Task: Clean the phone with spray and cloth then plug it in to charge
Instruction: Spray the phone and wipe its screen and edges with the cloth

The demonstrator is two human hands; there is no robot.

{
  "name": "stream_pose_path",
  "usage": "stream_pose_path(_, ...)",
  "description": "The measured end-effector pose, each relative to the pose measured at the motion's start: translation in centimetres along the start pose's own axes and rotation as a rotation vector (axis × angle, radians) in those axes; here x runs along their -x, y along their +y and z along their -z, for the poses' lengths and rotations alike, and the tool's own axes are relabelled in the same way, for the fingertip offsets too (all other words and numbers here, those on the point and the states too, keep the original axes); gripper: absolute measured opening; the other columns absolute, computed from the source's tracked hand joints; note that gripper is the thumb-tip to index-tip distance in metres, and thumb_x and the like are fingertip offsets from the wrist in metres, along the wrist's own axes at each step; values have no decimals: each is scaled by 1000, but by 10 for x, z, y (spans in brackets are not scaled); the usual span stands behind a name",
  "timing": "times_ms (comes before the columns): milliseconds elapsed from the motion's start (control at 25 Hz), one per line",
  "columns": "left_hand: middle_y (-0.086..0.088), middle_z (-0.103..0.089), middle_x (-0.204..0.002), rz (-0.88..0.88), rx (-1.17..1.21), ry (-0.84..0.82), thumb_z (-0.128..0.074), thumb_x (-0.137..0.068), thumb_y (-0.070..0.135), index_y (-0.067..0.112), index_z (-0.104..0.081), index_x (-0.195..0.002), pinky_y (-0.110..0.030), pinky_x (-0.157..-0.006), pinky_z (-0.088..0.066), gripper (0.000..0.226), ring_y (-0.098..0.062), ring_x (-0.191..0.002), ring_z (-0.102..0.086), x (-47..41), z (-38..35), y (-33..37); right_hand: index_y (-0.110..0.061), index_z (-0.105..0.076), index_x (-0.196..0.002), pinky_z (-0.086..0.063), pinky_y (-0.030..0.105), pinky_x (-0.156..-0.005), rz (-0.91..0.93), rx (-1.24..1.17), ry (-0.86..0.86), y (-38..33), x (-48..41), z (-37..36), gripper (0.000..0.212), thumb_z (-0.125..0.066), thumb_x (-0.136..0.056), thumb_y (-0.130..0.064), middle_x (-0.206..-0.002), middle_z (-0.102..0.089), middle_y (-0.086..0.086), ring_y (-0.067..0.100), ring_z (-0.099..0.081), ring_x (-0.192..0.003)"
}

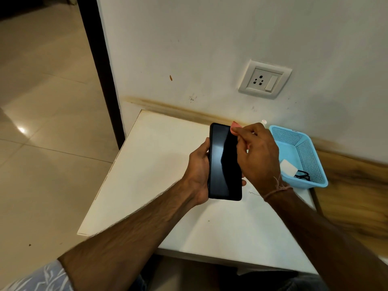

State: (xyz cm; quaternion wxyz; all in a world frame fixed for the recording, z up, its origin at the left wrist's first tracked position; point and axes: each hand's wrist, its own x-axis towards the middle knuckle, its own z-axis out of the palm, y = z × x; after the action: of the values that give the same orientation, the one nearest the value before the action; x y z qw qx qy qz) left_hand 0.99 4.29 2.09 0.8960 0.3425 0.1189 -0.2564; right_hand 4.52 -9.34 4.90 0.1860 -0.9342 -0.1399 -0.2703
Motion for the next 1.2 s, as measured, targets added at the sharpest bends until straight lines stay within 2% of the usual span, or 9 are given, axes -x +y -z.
stream_pose_path(160,-13,-76,-100,-23,18,66,-39,-100,61,15,-75,-109,-38,-74,-61,59,-30,-85,-73,-2,0,-1,-11,-72,-111,-46,30,-74,-21,-5,1,-27,-1,-5,26,-57,-90,-8,-94,-61,7,25,-54,-88)
stream_pose_path(280,-14,-75,-106,-27,49,71,-41,-100,59,15,-75,-112,-39,-82,-57,57,-31,-94,-72,-4,0,-3,-14,-71,-111,-38,22,-78,64,-11,-86,-42,3,-8,26,-60,-88,-10,-96,-62,5,21,-53,-91)
stream_pose_path(360,-14,-76,-99,-34,37,46,-39,-100,60,14,-77,-106,-40,-73,-60,59,-32,-83,-72,-3,0,-3,-17,-73,-110,-41,24,-77,21,-46,-79,-29,-4,-2,29,-61,-87,-3,-95,-62,4,20,-54,-91)
stream_pose_path(520,-17,-74,-94,-17,12,29,-36,-100,62,10,-77,-102,-42,-68,-60,66,-34,-74,-70,-1,-2,-3,-14,-76,-105,-42,26,-75,-111,-7,-10,-8,-11,3,32,-61,-84,5,-93,-65,7,28,-58,-89)
stream_pose_path(600,-12,-76,-91,-45,15,75,-38,-100,59,14,-78,-97,-36,-66,-60,60,-29,-76,-73,-5,0,-5,-14,-75,-107,-37,19,-75,-65,-8,-13,-25,-9,-6,29,-61,-86,1,-95,-65,5,22,-56,-90)
stream_pose_path(720,-12,-76,-99,-60,64,79,-42,-100,58,18,-81,-94,-38,-78,-57,56,-30,-89,-72,-7,1,-6,-15,-73,-111,-27,3,-78,64,-75,-58,-39,-6,-11,29,-61,-87,-4,-99,-65,0,8,-45,-92)
stream_pose_path(880,-16,-75,-91,-42,17,48,-36,-100,61,14,-80,-93,-46,-76,-57,65,-34,-75,-70,-5,0,-7,-16,-75,-105,-48,28,-76,-32,-50,-5,-10,-10,0,34,-62,-81,5,-93,-67,5,25,-59,-86)
stream_pose_path(1040,-9,-76,-75,-70,-11,79,-34,-103,56,14,-74,-93,-30,-55,-59,58,-23,-61,-72,-5,-3,-7,-15,-75,-104,-48,31,-73,-59,-2,25,-21,-12,-8,35,-60,-80,5,-95,-68,6,29,-60,-85)
stream_pose_path(1200,-10,-77,-90,-76,-5,94,-39,-101,58,16,-76,-98,-34,-69,-59,56,-27,-77,-73,-5,-2,-7,-13,-73,-109,-47,29,-78,93,-75,-33,-36,-8,-10,33,-60,-84,2,-98,-66,6,27,-57,-90)
